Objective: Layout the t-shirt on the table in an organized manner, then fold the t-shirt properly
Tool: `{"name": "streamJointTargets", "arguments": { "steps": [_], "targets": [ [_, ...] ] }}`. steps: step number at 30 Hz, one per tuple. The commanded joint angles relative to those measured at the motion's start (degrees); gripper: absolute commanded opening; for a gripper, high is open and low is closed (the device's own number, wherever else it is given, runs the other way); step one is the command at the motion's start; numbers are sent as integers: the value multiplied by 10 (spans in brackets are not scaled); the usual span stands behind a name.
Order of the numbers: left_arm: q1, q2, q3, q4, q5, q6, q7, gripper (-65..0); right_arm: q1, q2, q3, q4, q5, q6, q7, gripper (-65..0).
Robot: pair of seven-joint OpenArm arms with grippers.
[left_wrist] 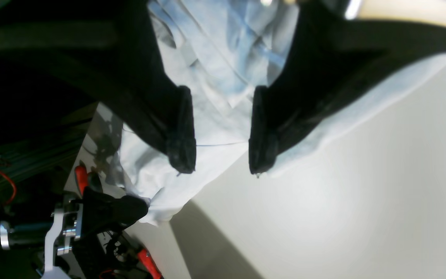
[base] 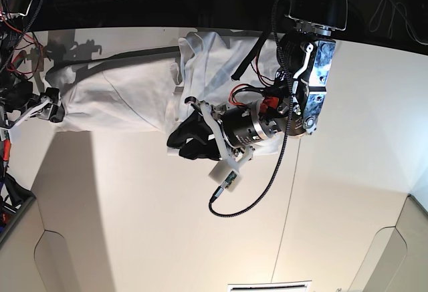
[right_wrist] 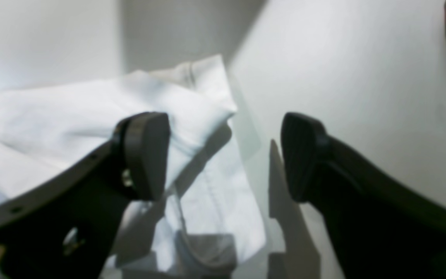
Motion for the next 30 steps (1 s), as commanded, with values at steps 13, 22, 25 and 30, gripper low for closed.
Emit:
{"name": "streamJointTargets", "arguments": {
  "steps": [13, 22, 25, 30],
  "targets": [
    [-11, 3, -1, 12, -13, -10, -10, -383, 7, 9, 3, -103, 121, 48, 41, -209],
    [-11, 3, -39, 46, -14, -10, -6, -383, 8, 9, 3, -103, 189, 48, 25, -583],
    [-10, 1, -71, 77, -14, -10, 15, -383, 8, 9, 3, -103, 190, 48, 25, -650],
    [6, -23, -122, 107, -53, -10, 50, -383, 8, 9, 4, -101, 190, 48, 25, -650]
  ]
}}
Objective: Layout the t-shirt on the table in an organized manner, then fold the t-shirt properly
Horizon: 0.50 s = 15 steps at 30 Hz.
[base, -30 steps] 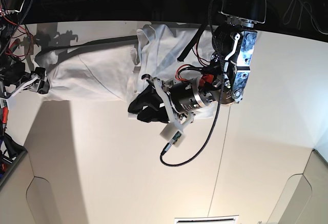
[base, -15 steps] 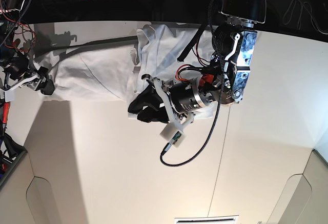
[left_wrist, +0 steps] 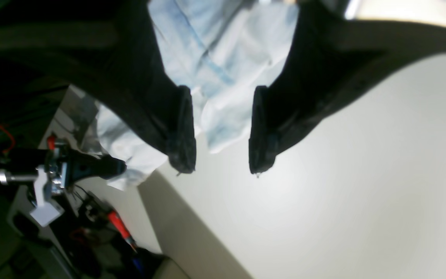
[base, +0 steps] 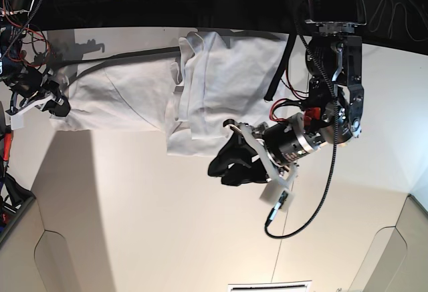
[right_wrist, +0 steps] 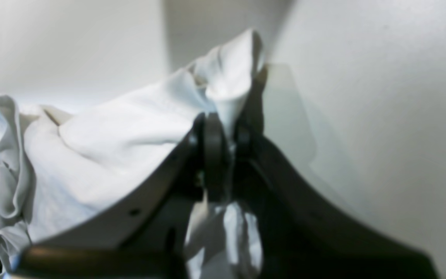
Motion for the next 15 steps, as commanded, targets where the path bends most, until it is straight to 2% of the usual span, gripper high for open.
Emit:
{"name": "streamJointTargets", "arguments": {
  "steps": [1, 5, 7, 9, 12, 13, 15],
  "targets": [
    [0, -9, -11, 10, -10, -8, -3, -383, 8, 10, 4, 9, 9, 2, 7, -650],
    [32, -36, -55, 10, -9, 22, 5, -384, 8, 10, 17, 26, 9, 2, 6, -650],
    [51, -46, -78, 10, -9, 22, 7, -405, 7, 10, 27, 42, 9, 2, 6, -650],
    [71, -54, -100, 10, -9, 22, 9, -473, 8, 10, 38, 62, 9, 2, 6, -650],
    [97, -62, -129, 10, -9, 21, 11, -623, 7, 10, 53, 93, 9, 2, 2, -650],
    [104, -63, -136, 10, -9, 21, 11, -650, 8, 10, 56, 102, 9, 2, 0, -650],
    [115, -65, -143, 10, -6, 22, 11, -650, 7, 10, 56, 116, 9, 2, -5, -650]
  ]
}}
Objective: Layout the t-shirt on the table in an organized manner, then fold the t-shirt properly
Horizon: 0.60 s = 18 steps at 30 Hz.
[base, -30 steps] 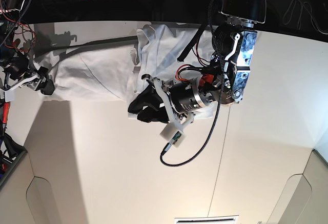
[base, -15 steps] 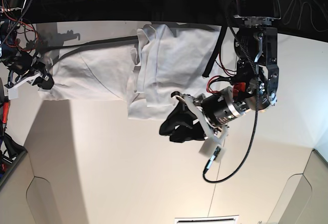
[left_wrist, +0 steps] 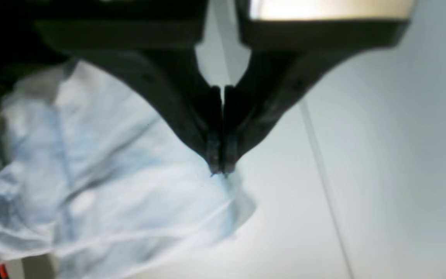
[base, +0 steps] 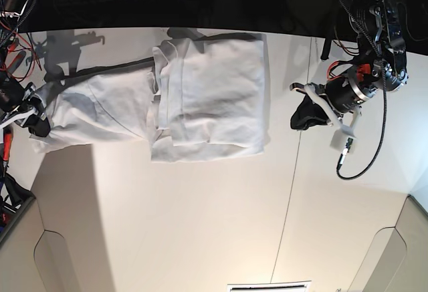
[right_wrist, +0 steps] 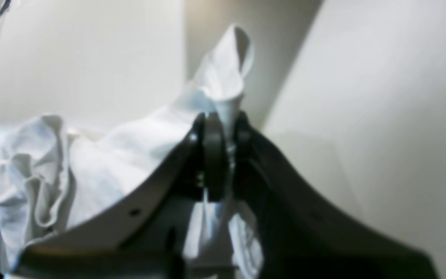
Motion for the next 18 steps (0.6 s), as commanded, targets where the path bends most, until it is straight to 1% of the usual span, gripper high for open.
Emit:
{"name": "streamJointTargets", "arguments": {
  "steps": [1, 4, 6, 8, 10, 14, 16, 18],
  "targets": [
    [-3, -3, 0, 10, -10, -4, -12, -650, 8, 11, 4, 16, 12, 4, 4, -650],
    [6, -3, 5, 9, -3, -4, -11, -650, 8, 11, 4, 25, 51, 4, -26, -650],
    [7, -3, 17, 7, -1, -3, -7, -650, 7, 11, 4, 31, 100, 5, -59, -650],
    [7, -3, 35, 7, -1, 14, 1, -650, 7, 10, 4, 44, 135, 16, -92, -650],
    [7, -3, 56, 7, 9, 26, 16, -650, 6, 3, 4, 69, 145, 16, -102, -650],
    [10, -3, 102, 5, 57, 50, 20, -650, 6, -36, 4, 154, 144, 16, -106, -650],
    [10, -3, 121, 5, 66, 61, 19, -650, 6, -61, 3, 202, 147, 16, -118, -650],
    [10, -3, 135, 5, 70, 65, 12, -650, 6, -86, -1, 247, 152, 16, -131, -650]
  ]
}}
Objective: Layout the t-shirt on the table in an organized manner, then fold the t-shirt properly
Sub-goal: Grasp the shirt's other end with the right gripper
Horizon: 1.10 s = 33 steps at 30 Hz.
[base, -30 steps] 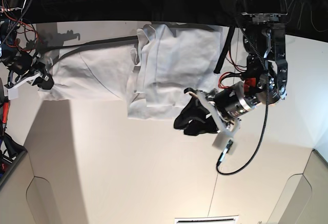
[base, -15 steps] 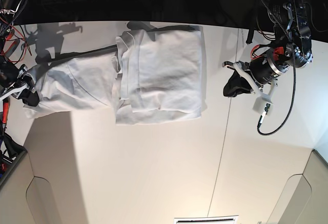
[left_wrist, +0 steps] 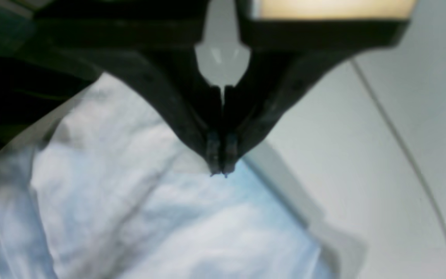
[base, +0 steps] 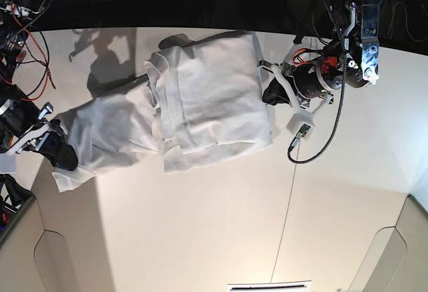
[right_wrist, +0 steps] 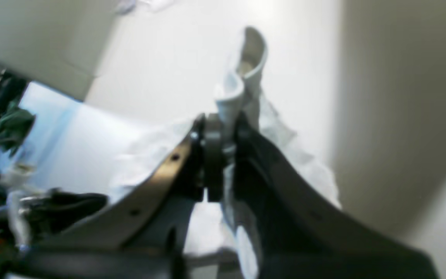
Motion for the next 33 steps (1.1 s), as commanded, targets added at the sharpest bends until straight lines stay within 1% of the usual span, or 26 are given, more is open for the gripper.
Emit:
{"name": "streamJointTargets", "arguments": {
  "steps": [1, 3, 6, 9, 15, 20, 24, 30, 33],
  "targets": [
    [-5, -3, 4, 7, -5, 2, -18, -650, 9, -3, -3, 27, 19, 5, 12, -650],
    [-5, -3, 12, 7, 1, 6, -21, -650, 9, -21, -17, 54, 19, 4, 6, -650],
    [-5, -3, 14, 7, 5, 10, -22, -650, 9, -39, -51, 67, 19, 4, 0, -650],
    [-5, -3, 14, 7, 5, 10, -22, -650, 8, -51, -101, 67, 16, 4, -2, -650],
    [-5, -3, 14, 7, 5, 10, -22, -650, 8, -73, -216, 67, -9, 4, -3, -650],
    [-5, -3, 14, 8, 5, 10, -26, -650, 8, -83, -294, 67, -31, 4, -3, -650],
    [-5, -3, 14, 7, 5, 10, -27, -650, 8, -84, -346, 66, -61, 4, -1, -650],
    [-5, -3, 14, 7, 4, 10, -48, -650, 8, -84, -409, 66, -123, 2, 24, -650],
    [-6, -3, 14, 8, 4, 10, -55, -650, 8, -84, -435, 62, -165, 1, 34, -650]
  ]
}}
